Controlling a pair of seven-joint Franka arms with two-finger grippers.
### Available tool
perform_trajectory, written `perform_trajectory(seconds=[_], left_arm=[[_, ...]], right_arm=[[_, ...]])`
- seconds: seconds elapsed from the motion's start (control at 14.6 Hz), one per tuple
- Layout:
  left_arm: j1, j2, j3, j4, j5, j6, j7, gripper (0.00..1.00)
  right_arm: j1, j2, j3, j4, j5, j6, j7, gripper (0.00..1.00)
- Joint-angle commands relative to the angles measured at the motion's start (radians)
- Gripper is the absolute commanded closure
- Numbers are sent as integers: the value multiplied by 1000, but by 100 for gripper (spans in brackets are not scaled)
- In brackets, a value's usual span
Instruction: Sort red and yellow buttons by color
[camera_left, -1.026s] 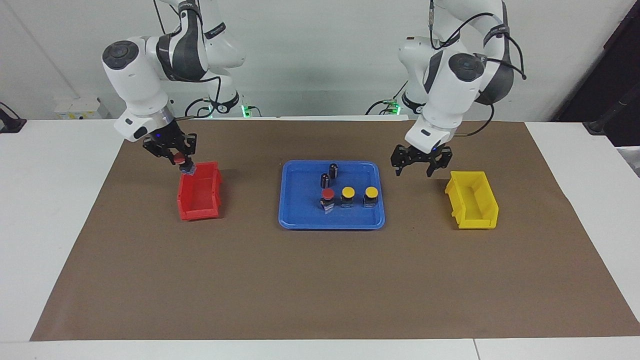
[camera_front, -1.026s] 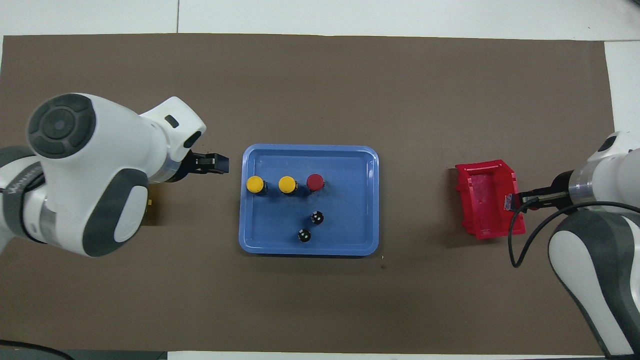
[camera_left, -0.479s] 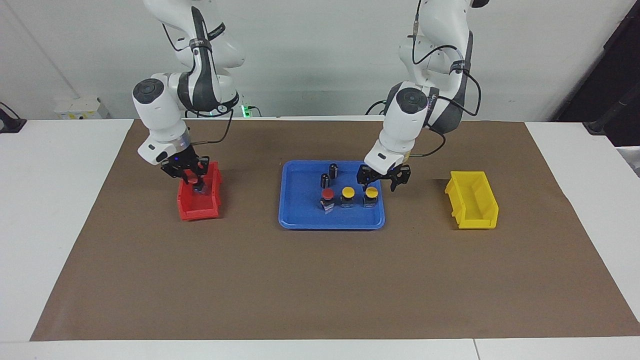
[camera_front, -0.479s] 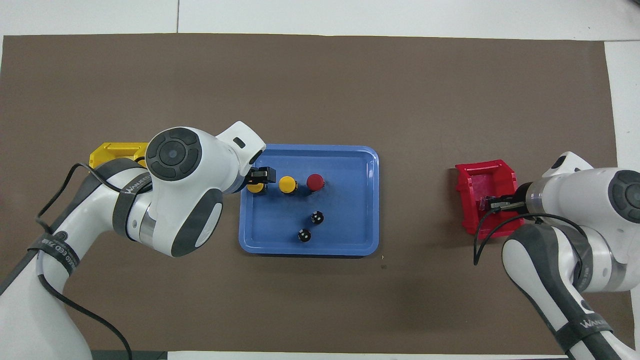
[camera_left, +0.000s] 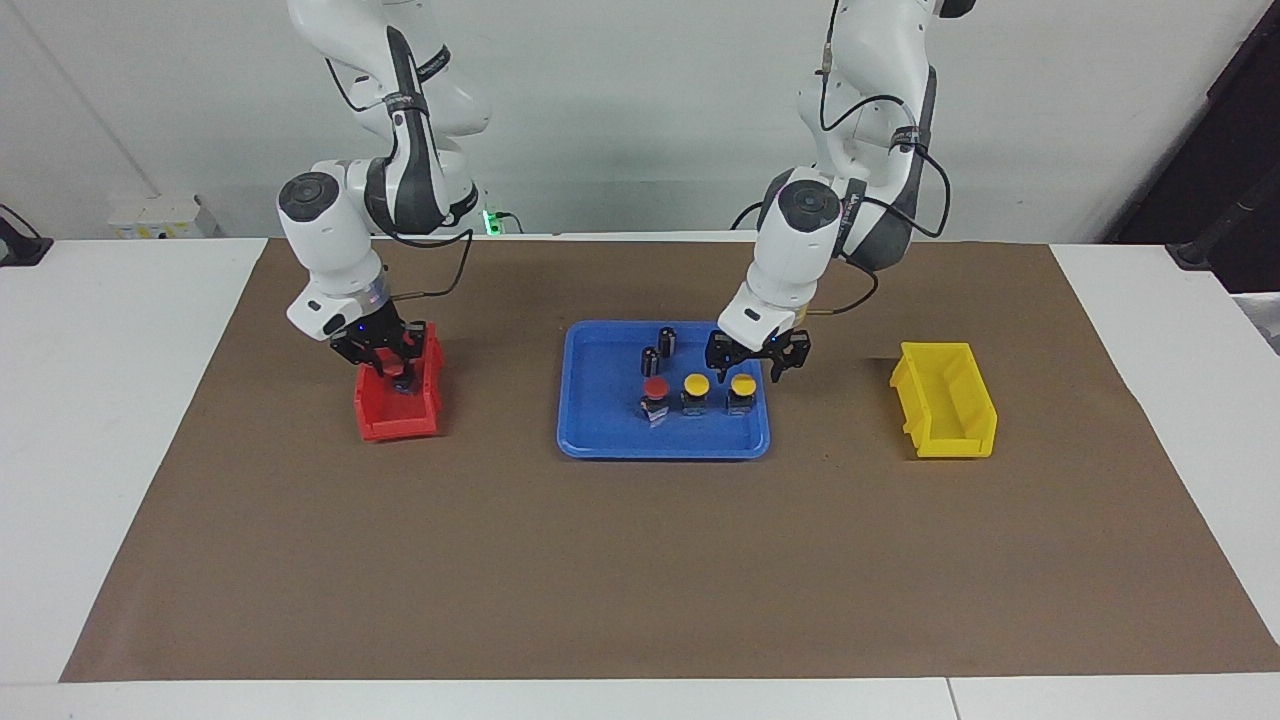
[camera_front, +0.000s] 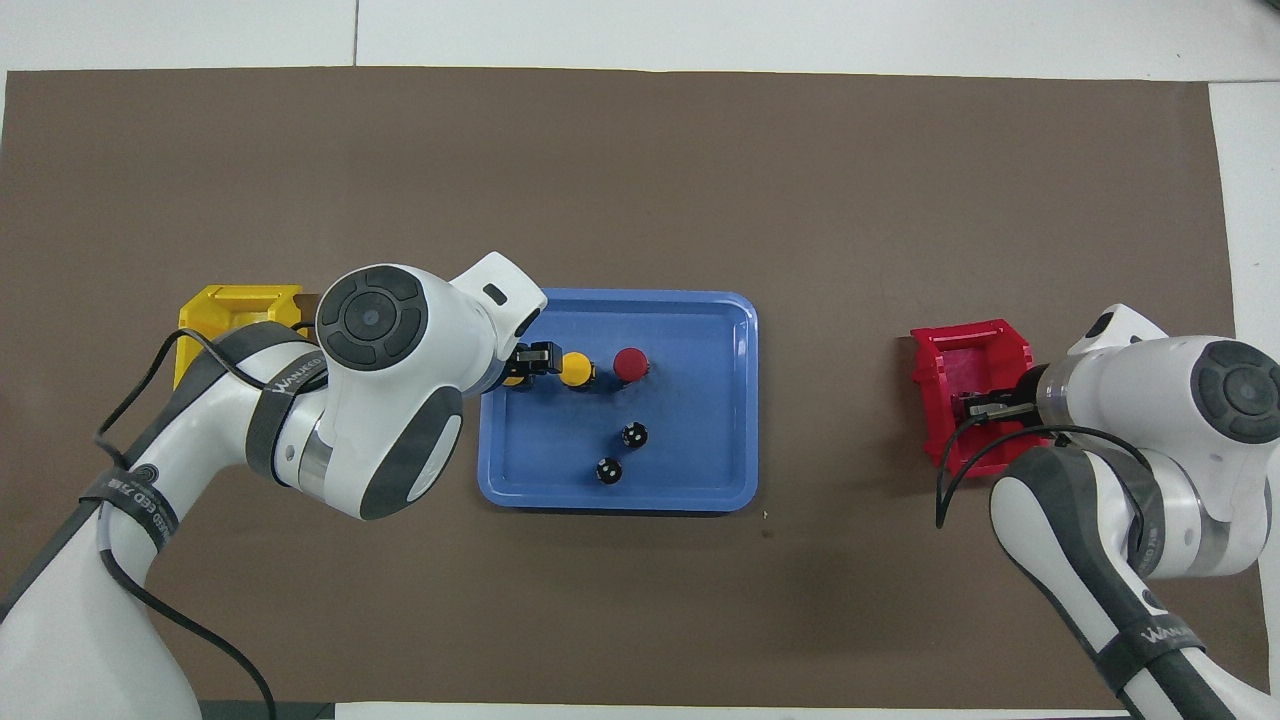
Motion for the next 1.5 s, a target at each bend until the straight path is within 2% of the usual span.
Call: perform_trajectory(seconds=[0.0,0.41,0.62,0.68,0.75,0.82,0.96,1.03,1.09,1.16,1.23,1.44], left_arm=[[-26,-4,18,-23,-17,42,-18,16],[-22,3,20,-31,-17,59,-18,21],[-22,11,20,-32,-17,65,-18,23],[-20,11,20,-32,-17,65,-18,26],[-19,11,20,-32,-17,67,-18,32],[-20,13,20,-32,-17,65,-22,44],[-23,29,20,-31,-17,70,-44,57],[-23,37,20,-31,-17,74,-44,74],[-22,37,21,-31,-17,76,-41,94],[-19,39,21,-14,-15,62,-41,99],[-17,37,23,9,-17,39,-41,99],[-2,2,31,163,-15,-218,-31,99]], right_arm=[[0,27,8,127,15,-134,-9,35],[0,15,46,422,28,-467,6,33],[0,15,60,528,62,-592,54,31],[0,12,71,545,62,-617,54,30],[-2,12,71,558,62,-637,55,29],[-2,12,71,557,64,-634,64,28],[2,10,76,546,67,-611,104,27],[12,10,80,543,67,-602,115,27],[26,9,80,537,67,-600,127,27],[34,1,80,526,67,-590,149,26],[43,0,80,513,67,-568,164,26],[93,-6,80,497,67,-512,236,26]])
